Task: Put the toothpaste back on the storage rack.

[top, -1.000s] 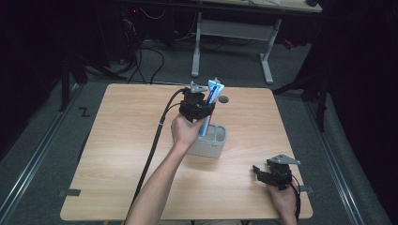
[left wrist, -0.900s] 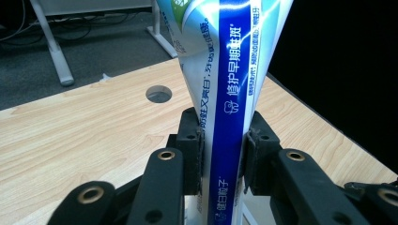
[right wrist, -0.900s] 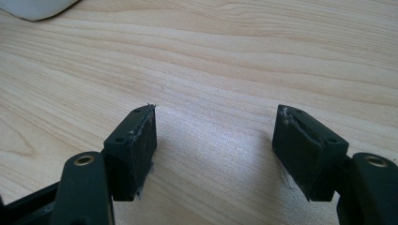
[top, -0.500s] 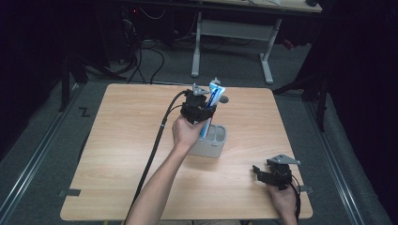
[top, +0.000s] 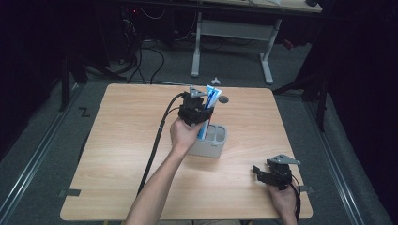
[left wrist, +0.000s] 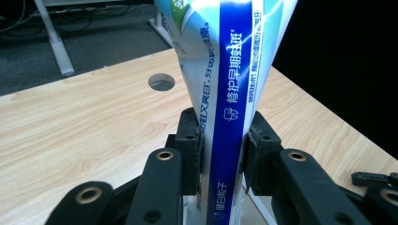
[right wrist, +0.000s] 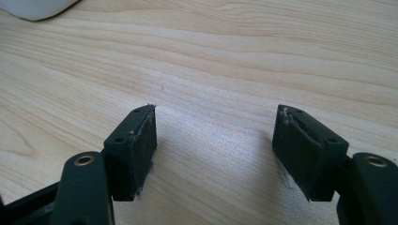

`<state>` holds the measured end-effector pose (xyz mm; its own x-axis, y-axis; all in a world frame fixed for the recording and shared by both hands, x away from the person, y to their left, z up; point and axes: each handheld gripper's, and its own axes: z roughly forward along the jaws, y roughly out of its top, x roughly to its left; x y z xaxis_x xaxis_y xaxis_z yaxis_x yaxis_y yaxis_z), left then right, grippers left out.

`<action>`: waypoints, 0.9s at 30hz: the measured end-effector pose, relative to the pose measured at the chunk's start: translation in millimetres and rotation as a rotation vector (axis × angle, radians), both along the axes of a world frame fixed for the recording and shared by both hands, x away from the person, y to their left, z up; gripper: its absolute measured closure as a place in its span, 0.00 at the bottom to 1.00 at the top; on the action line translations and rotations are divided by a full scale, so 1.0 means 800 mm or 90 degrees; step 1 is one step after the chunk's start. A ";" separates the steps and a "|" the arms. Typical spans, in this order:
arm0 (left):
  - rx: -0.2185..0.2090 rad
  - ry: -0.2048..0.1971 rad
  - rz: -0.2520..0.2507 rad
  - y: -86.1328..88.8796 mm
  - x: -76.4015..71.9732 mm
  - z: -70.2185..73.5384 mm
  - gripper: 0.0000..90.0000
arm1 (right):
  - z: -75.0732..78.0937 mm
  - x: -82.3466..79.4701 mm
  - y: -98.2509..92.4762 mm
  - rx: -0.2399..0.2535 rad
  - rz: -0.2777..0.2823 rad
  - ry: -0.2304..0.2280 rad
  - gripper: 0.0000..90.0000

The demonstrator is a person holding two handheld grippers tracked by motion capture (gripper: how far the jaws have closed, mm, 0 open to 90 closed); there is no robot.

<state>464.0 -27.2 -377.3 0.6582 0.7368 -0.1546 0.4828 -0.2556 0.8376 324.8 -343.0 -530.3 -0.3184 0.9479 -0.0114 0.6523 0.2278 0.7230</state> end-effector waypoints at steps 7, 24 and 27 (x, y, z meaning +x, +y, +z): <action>0.020 0.002 0.002 0.003 -0.003 -0.006 0.79 | 0.000 0.000 0.000 0.000 0.000 0.000 0.35; 0.036 0.009 -0.005 0.004 -0.010 -0.019 0.79 | 0.000 0.000 0.000 0.000 0.000 0.000 0.35; 0.038 0.006 -0.004 0.006 -0.011 -0.020 0.79 | 0.000 0.000 0.000 0.000 -0.001 0.001 0.35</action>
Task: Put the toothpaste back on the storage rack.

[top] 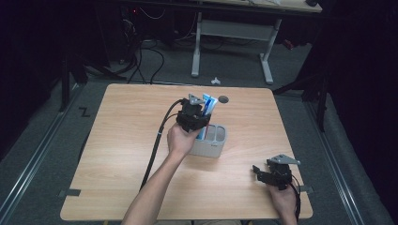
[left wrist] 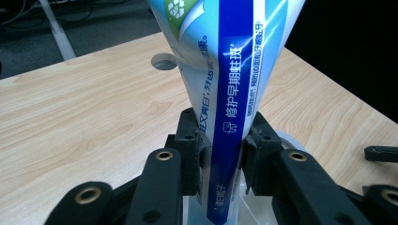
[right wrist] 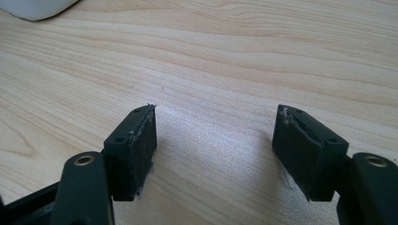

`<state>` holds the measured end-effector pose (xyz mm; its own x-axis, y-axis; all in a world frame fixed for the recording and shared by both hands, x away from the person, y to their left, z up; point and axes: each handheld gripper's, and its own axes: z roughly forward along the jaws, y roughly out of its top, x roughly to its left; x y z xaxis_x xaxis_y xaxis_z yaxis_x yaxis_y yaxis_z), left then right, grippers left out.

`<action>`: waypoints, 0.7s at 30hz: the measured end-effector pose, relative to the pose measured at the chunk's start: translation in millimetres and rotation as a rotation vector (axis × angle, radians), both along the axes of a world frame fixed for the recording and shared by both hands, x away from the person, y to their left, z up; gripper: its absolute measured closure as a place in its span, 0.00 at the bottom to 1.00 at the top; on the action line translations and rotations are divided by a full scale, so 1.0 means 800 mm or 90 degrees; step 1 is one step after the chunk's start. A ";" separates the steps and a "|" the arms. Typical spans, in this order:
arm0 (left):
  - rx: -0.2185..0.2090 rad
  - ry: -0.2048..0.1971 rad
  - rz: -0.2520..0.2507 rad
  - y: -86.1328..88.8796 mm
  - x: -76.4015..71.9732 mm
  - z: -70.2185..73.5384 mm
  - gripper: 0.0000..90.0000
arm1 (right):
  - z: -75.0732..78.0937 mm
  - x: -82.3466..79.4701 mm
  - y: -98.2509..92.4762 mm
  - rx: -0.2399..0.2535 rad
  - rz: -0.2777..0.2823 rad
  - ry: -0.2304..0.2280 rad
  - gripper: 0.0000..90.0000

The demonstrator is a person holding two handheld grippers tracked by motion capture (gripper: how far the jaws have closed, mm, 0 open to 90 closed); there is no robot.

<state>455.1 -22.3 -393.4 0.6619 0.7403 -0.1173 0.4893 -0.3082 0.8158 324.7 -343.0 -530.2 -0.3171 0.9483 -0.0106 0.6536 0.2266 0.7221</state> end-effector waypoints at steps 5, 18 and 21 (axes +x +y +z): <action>0.004 0.001 0.001 0.002 -0.002 -0.001 0.79 | 0.000 0.000 0.000 0.000 0.001 -0.001 0.35; 0.013 -0.002 0.002 0.006 -0.008 -0.006 0.79 | 0.000 0.000 0.000 0.000 0.001 -0.001 0.35; 0.013 -0.002 0.003 0.007 -0.010 -0.007 0.79 | 0.000 0.000 0.000 0.000 0.000 0.000 0.35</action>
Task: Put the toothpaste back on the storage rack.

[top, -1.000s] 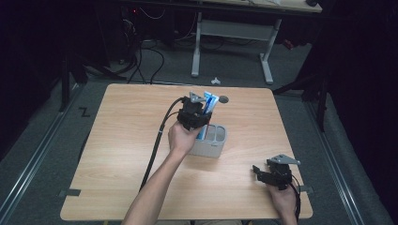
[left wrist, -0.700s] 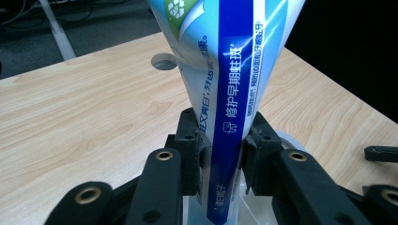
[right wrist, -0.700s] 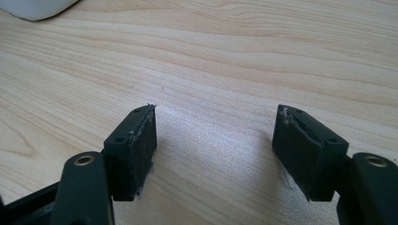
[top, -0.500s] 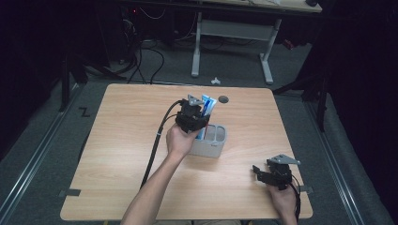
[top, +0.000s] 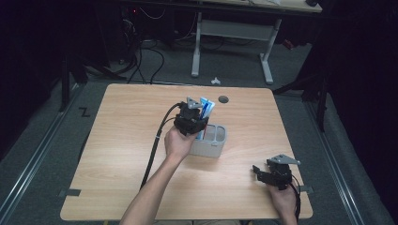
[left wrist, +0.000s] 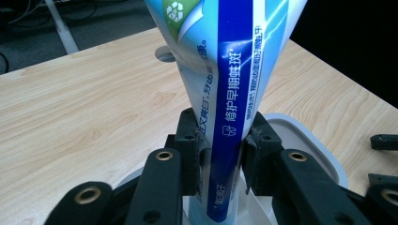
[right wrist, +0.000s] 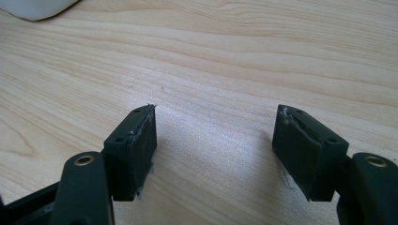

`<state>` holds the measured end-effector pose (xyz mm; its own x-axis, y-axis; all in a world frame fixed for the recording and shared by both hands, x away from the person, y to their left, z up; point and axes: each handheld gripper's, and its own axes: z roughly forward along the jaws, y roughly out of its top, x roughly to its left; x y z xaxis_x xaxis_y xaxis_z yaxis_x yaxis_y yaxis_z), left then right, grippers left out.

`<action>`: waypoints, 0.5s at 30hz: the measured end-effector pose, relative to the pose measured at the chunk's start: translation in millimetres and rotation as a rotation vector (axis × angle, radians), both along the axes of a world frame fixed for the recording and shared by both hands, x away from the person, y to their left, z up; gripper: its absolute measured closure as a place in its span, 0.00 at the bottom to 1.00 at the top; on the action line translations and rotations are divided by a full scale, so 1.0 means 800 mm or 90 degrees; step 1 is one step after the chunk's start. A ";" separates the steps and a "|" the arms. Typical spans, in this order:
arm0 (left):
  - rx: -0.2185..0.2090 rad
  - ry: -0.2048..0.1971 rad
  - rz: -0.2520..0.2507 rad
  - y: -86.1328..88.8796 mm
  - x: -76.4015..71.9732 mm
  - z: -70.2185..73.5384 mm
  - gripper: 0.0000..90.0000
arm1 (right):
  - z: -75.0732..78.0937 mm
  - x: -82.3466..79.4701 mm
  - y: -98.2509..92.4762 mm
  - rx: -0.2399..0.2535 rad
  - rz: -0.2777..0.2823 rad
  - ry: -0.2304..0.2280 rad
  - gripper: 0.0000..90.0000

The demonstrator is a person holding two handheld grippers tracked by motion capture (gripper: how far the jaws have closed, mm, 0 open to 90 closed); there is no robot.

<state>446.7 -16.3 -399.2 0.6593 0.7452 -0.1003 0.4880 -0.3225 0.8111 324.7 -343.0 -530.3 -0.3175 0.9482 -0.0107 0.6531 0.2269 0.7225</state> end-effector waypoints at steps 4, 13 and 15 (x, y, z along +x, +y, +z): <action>0.003 -0.001 0.002 0.001 -0.002 0.000 0.79 | 0.000 0.000 0.000 0.000 0.001 0.000 0.35; 0.020 -0.006 -0.005 -0.004 -0.008 -0.001 0.79 | 0.000 0.000 0.000 0.000 0.001 0.000 0.35; 0.019 -0.006 -0.004 -0.004 -0.009 -0.003 0.79 | 0.000 0.000 0.000 0.000 0.001 -0.001 0.35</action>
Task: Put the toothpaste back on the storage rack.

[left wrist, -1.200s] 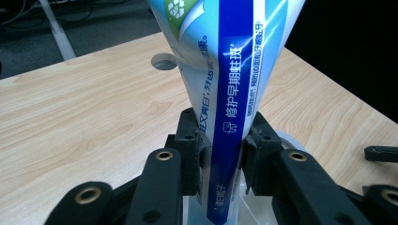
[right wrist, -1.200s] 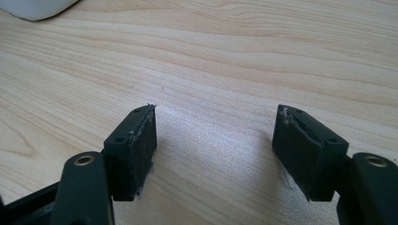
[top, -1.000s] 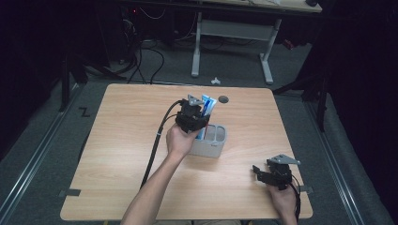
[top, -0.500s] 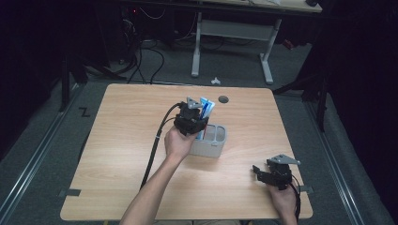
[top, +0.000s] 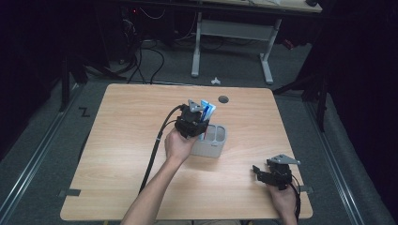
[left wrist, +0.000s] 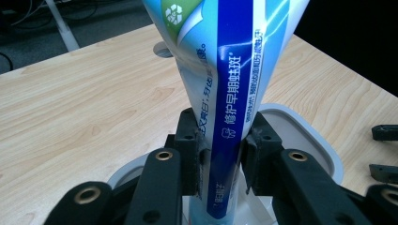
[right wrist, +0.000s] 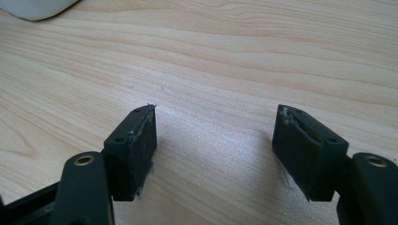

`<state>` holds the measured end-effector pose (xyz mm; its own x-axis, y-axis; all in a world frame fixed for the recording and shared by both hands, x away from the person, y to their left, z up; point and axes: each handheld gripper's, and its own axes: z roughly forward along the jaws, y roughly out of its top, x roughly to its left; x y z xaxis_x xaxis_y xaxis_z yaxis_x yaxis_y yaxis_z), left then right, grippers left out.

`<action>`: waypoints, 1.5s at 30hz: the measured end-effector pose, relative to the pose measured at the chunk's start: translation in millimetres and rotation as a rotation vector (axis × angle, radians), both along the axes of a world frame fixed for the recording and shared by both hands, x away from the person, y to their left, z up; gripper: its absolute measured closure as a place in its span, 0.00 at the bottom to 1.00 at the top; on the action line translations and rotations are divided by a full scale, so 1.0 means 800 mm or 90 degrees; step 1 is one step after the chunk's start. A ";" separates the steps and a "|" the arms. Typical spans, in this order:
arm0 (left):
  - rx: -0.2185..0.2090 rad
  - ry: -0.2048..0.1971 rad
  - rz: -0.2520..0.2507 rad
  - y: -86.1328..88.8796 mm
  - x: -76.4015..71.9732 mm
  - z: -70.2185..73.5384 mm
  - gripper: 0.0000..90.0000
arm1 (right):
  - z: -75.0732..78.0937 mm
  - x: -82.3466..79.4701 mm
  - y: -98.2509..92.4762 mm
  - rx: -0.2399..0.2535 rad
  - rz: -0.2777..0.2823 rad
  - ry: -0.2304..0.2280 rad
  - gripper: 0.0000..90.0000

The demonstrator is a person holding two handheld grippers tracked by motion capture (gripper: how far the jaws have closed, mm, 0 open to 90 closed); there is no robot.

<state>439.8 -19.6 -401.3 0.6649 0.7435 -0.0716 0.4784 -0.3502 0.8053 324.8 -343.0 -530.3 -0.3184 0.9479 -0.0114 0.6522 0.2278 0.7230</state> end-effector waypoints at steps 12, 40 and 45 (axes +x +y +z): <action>-0.002 0.004 0.010 0.007 -0.006 -0.006 0.79 | 0.000 0.000 0.000 0.000 -0.001 0.000 0.35; -0.004 0.020 0.019 0.012 -0.008 -0.018 0.75 | 0.000 0.000 0.000 0.001 -0.001 0.000 0.35; -0.010 0.016 0.023 0.014 -0.009 -0.016 0.72 | 0.000 0.000 0.000 0.000 0.000 0.000 0.35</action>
<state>432.4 -8.0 -414.4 0.6355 0.7657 -0.0994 0.5107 -0.3203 0.7979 324.8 -342.9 -530.3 -0.3183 0.9479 -0.0118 0.6520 0.2280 0.7231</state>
